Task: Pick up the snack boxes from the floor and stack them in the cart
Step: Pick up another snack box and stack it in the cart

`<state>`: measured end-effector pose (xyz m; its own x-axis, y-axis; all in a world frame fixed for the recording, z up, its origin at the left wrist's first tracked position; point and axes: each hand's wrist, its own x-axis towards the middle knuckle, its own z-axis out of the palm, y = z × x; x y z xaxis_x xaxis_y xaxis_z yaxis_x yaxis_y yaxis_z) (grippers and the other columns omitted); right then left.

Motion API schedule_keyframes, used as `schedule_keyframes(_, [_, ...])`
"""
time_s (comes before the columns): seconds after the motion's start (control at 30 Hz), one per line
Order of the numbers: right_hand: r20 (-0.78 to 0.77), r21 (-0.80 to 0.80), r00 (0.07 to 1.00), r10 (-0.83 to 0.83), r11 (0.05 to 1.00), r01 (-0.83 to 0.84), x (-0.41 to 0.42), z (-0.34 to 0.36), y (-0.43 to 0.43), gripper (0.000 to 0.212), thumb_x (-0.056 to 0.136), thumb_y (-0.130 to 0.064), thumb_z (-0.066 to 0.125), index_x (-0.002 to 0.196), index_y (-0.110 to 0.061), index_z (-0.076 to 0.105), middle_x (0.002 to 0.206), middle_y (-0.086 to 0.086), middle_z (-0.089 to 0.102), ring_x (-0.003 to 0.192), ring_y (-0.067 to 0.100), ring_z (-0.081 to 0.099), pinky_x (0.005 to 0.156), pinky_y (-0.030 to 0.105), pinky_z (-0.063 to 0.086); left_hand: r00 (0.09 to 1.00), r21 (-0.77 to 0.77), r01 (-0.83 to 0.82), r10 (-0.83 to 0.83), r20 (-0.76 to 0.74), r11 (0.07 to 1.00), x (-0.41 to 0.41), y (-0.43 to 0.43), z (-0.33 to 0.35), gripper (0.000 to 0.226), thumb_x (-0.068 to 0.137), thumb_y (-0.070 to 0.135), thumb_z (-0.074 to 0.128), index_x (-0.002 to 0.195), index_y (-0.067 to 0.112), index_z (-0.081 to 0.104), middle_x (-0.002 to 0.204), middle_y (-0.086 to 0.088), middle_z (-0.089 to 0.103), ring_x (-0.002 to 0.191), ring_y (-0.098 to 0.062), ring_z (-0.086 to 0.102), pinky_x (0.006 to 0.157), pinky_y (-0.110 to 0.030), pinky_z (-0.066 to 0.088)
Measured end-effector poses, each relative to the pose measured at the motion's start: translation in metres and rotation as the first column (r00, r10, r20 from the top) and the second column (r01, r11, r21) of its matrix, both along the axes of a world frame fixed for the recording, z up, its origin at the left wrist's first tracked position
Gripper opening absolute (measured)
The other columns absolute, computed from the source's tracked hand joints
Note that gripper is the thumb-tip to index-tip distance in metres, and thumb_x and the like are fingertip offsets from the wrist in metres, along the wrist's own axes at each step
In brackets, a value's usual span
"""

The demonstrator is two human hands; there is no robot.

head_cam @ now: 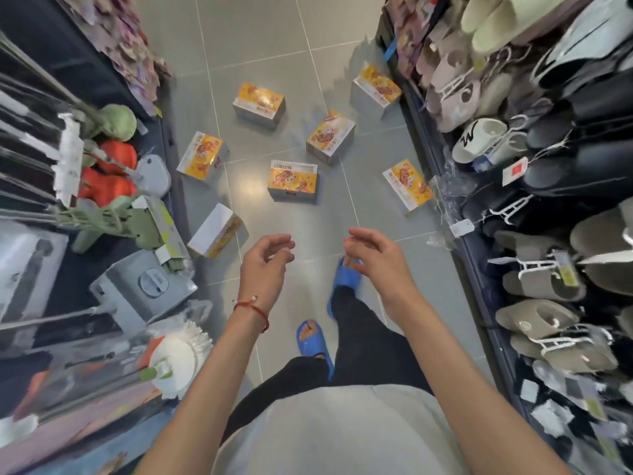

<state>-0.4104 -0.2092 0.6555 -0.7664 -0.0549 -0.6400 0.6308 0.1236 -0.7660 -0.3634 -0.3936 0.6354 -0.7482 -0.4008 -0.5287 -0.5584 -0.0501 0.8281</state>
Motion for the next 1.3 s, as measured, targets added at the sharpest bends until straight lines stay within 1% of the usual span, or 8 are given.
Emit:
schedule_keyframes(0.3, [0.092,0.037,0.992,0.083,0.996,-0.087,-0.167,-0.036,-0.042,0.020,0.096,-0.016,0.069,0.114,-0.025,0.070,0.115,-0.001,0.071,0.112,0.017,0.067,0.105,0.040,0.054,0.986,-0.017,-0.099,0.100,0.137,0.995,-0.149,-0.046,-0.027,0.022,0.101,0.007,0.052,0.108,0.023,0.066,0.106,0.006,0.071,0.100,-0.017,0.068,0.087,-0.031,0.051])
schedule_keyframes(0.43, [0.105,0.076,0.980,0.171,0.981,-0.180,-0.237,-0.048,-0.063,0.014,0.096,-0.014,0.066,0.104,-0.024,0.072,0.109,-0.004,0.072,0.109,0.014,0.068,0.106,0.039,0.052,0.968,0.010,-0.145,0.140,0.208,0.989,-0.211,-0.070,-0.043,0.018,0.100,0.009,0.054,0.112,0.017,0.065,0.109,-0.001,0.069,0.098,-0.018,0.068,0.078,-0.025,0.049])
schedule_keyframes(0.63, [0.178,0.127,0.973,0.147,0.977,-0.170,-0.311,-0.061,-0.096,0.018,0.097,-0.013,0.064,0.113,-0.018,0.071,0.108,-0.001,0.071,0.107,0.016,0.068,0.100,0.035,0.053,0.950,0.032,-0.160,0.146,0.276,0.987,-0.280,-0.114,-0.060,0.017,0.101,0.005,0.052,0.113,0.010,0.063,0.104,-0.004,0.068,0.083,-0.010,0.065,0.062,-0.009,0.049])
schedule_keyframes(0.77, [0.207,0.173,0.973,0.106,0.974,-0.143,-0.349,-0.083,-0.132,0.021,0.098,-0.014,0.062,0.118,-0.017,0.070,0.110,0.001,0.070,0.107,0.017,0.067,0.100,0.035,0.053,0.937,0.061,-0.095,0.069,0.342,0.994,-0.323,-0.150,-0.088,0.013,0.101,0.011,0.055,0.110,0.014,0.065,0.111,-0.003,0.069,0.084,-0.008,0.066,0.069,-0.016,0.046])
schedule_keyframes(0.9, [0.266,0.172,0.963,0.041,0.981,-0.089,-0.375,-0.108,-0.177,0.019,0.098,-0.012,0.062,0.116,-0.015,0.069,0.101,0.001,0.069,0.099,0.017,0.065,0.097,0.035,0.052,0.912,0.072,-0.001,-0.029,0.409,0.997,-0.359,-0.185,-0.114,0.011,0.099,0.012,0.059,0.108,0.014,0.066,0.101,0.001,0.068,0.081,-0.009,0.066,0.066,-0.016,0.045])
schedule_keyframes(1.07, [0.319,0.222,0.948,-0.022,0.974,-0.052,-0.394,-0.159,-0.217,0.020,0.096,-0.016,0.063,0.115,-0.021,0.069,0.100,-0.002,0.071,0.105,0.019,0.069,0.103,0.041,0.053,0.857,0.081,0.079,-0.109,0.503,0.994,-0.392,-0.225,-0.157,0.015,0.095,0.012,0.064,0.086,0.024,0.062,0.090,0.001,0.068,0.076,-0.013,0.063,0.070,-0.023,0.045])
schedule_keyframes(1.2, [0.357,0.248,0.929,-0.102,0.969,0.011,-0.405,-0.198,-0.227,0.026,0.099,-0.010,0.061,0.124,-0.011,0.068,0.102,0.002,0.069,0.099,0.018,0.065,0.098,0.037,0.054,0.809,0.085,0.121,-0.148,0.569,0.989,-0.407,-0.242,-0.198,0.014,0.094,0.013,0.063,0.087,0.025,0.062,0.099,-0.004,0.070,0.076,-0.015,0.065,0.077,-0.029,0.045])
schedule_keyframes(1.3, [0.363,0.278,0.927,-0.098,0.960,-0.007,-0.410,-0.229,-0.221,0.027,0.101,-0.011,0.059,0.126,-0.012,0.067,0.107,0.003,0.069,0.104,0.018,0.067,0.100,0.035,0.055,0.775,0.094,0.144,-0.171,0.608,0.985,-0.414,-0.244,-0.232,0.008,0.095,0.016,0.062,0.094,0.023,0.064,0.106,-0.006,0.071,0.090,-0.022,0.067,0.087,-0.033,0.050])
